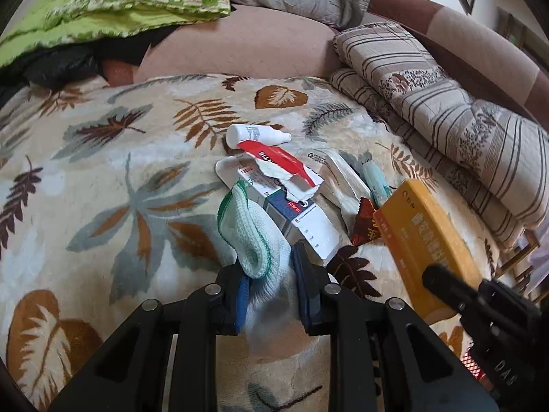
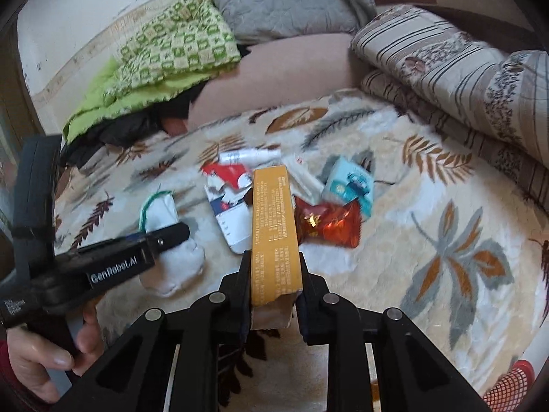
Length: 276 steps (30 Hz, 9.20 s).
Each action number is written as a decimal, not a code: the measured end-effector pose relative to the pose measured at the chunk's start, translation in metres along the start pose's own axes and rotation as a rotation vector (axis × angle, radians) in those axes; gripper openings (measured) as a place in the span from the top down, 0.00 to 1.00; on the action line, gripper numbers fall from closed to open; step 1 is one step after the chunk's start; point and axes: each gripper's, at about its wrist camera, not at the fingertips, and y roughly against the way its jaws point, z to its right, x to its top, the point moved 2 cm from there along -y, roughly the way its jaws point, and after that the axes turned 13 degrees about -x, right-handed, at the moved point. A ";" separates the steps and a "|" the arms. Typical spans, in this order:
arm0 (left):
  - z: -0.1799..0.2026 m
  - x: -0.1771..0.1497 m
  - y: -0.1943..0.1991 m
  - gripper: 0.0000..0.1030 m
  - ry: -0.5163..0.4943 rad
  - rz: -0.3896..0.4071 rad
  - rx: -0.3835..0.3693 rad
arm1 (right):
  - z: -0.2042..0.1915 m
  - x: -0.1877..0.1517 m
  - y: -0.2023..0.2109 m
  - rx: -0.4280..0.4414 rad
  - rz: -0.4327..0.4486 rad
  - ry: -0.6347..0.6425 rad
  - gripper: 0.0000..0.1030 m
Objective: Collect trash
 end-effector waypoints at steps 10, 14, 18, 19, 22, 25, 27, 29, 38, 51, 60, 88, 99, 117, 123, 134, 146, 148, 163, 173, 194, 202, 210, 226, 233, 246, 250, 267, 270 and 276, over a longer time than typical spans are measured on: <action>0.011 -0.002 -0.001 0.78 -0.064 0.003 0.022 | 0.009 0.002 0.000 -0.004 0.000 -0.033 0.78; 0.011 -0.002 0.000 0.78 -0.065 0.006 0.020 | 0.009 0.001 0.002 -0.004 0.005 -0.030 0.78; 0.011 -0.002 0.000 0.78 -0.065 0.007 0.022 | 0.011 0.001 0.000 -0.007 -0.002 -0.038 0.78; 0.011 -0.002 0.000 0.78 -0.066 0.008 0.024 | 0.011 0.001 0.000 -0.006 -0.003 -0.039 0.78; 0.011 -0.002 0.001 0.78 -0.081 0.019 0.053 | 0.011 0.001 0.000 -0.004 -0.005 -0.035 0.78; 0.011 -0.001 0.000 0.78 -0.082 0.023 0.065 | 0.009 0.001 0.000 -0.003 -0.003 -0.030 0.78; 0.012 -0.002 0.001 0.78 -0.096 0.026 0.076 | 0.007 0.000 -0.001 0.000 -0.004 -0.026 0.78; 0.014 -0.002 0.001 0.78 -0.104 0.030 0.081 | 0.004 0.000 0.000 0.001 -0.004 -0.022 0.78; 0.019 -0.002 0.002 0.78 -0.126 0.040 0.090 | 0.004 -0.001 0.002 -0.011 -0.003 -0.026 0.78; 0.020 -0.003 0.003 0.78 -0.120 0.043 0.082 | 0.006 0.000 0.005 -0.017 0.000 -0.029 0.78; 0.023 -0.003 0.009 0.78 -0.118 0.051 0.058 | 0.011 -0.003 0.023 -0.028 0.023 -0.034 0.78; 0.209 -0.061 -0.001 0.78 -0.450 -0.128 -0.368 | 0.189 -0.081 0.165 -0.214 0.074 -0.362 0.78; 0.353 -0.134 -0.047 0.77 -0.650 -0.389 -0.614 | 0.295 -0.180 0.198 -0.370 -0.017 -0.593 0.78; 0.384 -0.134 -0.053 0.37 -0.620 -0.412 -0.592 | 0.343 -0.222 0.190 -0.387 -0.060 -0.721 0.73; 0.328 -0.101 -0.018 0.35 -0.555 -0.289 -0.513 | 0.316 -0.195 0.193 -0.332 -0.047 -0.638 0.69; 0.170 -0.046 0.021 0.34 -0.324 -0.147 -0.287 | 0.208 -0.103 0.158 -0.173 -0.021 -0.360 0.60; -0.012 0.021 0.006 0.34 0.127 0.025 0.010 | 0.101 -0.012 0.066 0.006 -0.128 -0.202 0.42; -0.035 0.021 0.000 0.34 0.200 0.016 0.030 | 0.087 0.002 0.036 0.039 -0.179 -0.241 0.40; -0.051 0.034 -0.016 0.34 0.262 0.027 -0.002 | 0.061 0.019 -0.103 0.092 -0.334 -0.561 0.39; -0.016 0.039 -0.054 0.32 0.181 -0.035 0.018 | 0.068 0.033 -0.071 0.128 -0.221 -0.511 0.70; -0.069 0.034 -0.045 0.55 0.203 -0.099 0.211 | 0.087 0.016 -0.006 0.066 -0.135 -0.446 0.70; -0.072 0.040 -0.060 0.62 0.120 -0.089 0.292 | 0.075 -0.017 0.006 0.018 -0.158 -0.359 0.71; -0.067 0.047 -0.025 0.62 0.174 0.022 0.223 | 0.074 -0.017 0.006 0.002 -0.123 -0.326 0.71; -0.007 0.041 0.026 0.65 0.016 0.100 0.062 | 0.083 -0.012 0.002 -0.009 -0.118 -0.342 0.71; -0.008 -0.013 0.032 0.65 0.031 -0.026 0.039 | 0.095 -0.004 -0.015 0.026 -0.149 -0.414 0.71; -0.044 0.010 0.003 0.49 0.099 -0.030 0.137 | 0.075 -0.004 -0.024 0.049 -0.171 -0.360 0.71; -0.056 0.015 -0.024 0.63 0.138 -0.102 0.170 | 0.074 0.000 -0.028 0.063 -0.171 -0.365 0.71; 0.031 0.010 -0.007 0.68 -0.181 0.066 0.139 | 0.058 0.008 -0.031 0.038 -0.145 -0.294 0.71; 0.038 0.006 -0.010 0.68 -0.212 0.060 0.132 | 0.059 0.008 -0.032 0.034 -0.150 -0.298 0.71; 0.038 0.005 -0.011 0.68 -0.216 0.052 0.132 | 0.059 0.009 -0.028 0.001 -0.122 -0.269 0.71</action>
